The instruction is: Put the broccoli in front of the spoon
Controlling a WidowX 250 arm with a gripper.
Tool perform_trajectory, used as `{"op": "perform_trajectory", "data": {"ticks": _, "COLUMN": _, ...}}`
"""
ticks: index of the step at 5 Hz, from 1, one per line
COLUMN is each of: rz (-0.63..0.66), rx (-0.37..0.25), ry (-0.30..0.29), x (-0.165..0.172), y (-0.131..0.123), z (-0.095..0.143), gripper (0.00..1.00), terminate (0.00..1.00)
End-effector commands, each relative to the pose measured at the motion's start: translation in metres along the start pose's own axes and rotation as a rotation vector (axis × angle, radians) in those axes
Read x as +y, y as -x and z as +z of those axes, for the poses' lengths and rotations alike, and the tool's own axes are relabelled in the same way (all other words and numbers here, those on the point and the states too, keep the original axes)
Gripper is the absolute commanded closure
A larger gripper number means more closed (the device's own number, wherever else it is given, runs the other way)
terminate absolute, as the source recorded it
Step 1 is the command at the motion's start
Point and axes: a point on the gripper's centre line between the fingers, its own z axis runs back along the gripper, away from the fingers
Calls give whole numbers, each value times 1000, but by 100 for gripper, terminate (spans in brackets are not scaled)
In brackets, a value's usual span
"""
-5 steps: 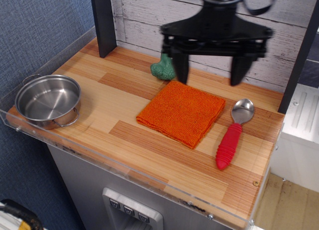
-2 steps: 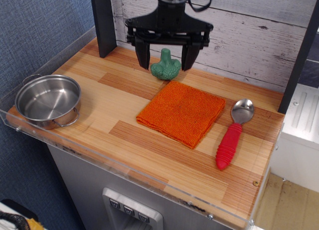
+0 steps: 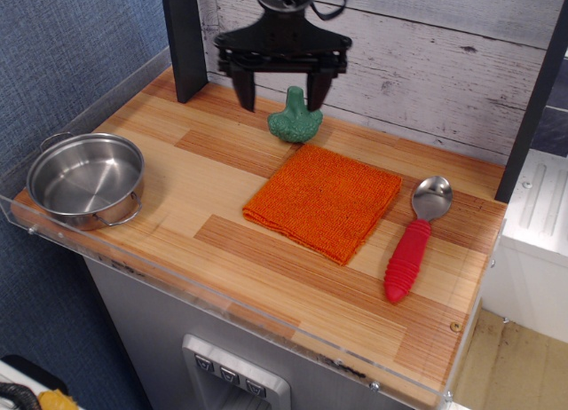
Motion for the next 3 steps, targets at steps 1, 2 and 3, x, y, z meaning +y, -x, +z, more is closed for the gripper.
{"op": "perform_trajectory", "data": {"ticks": 1, "rz": -58, "rx": -104, "ry": 42, "x": -11, "y": -36, "z": -14, "gripper": 0, "terminate": 0}}
{"op": "perform_trajectory", "data": {"ticks": 2, "rz": -72, "rx": -104, "ry": 40, "x": -6, "y": -46, "z": -22, "gripper": 0, "terminate": 0}}
{"op": "perform_trajectory", "data": {"ticks": 3, "rz": -77, "rx": -120, "ry": 56, "x": -7, "y": -55, "z": -30, "gripper": 0, "terminate": 0}}
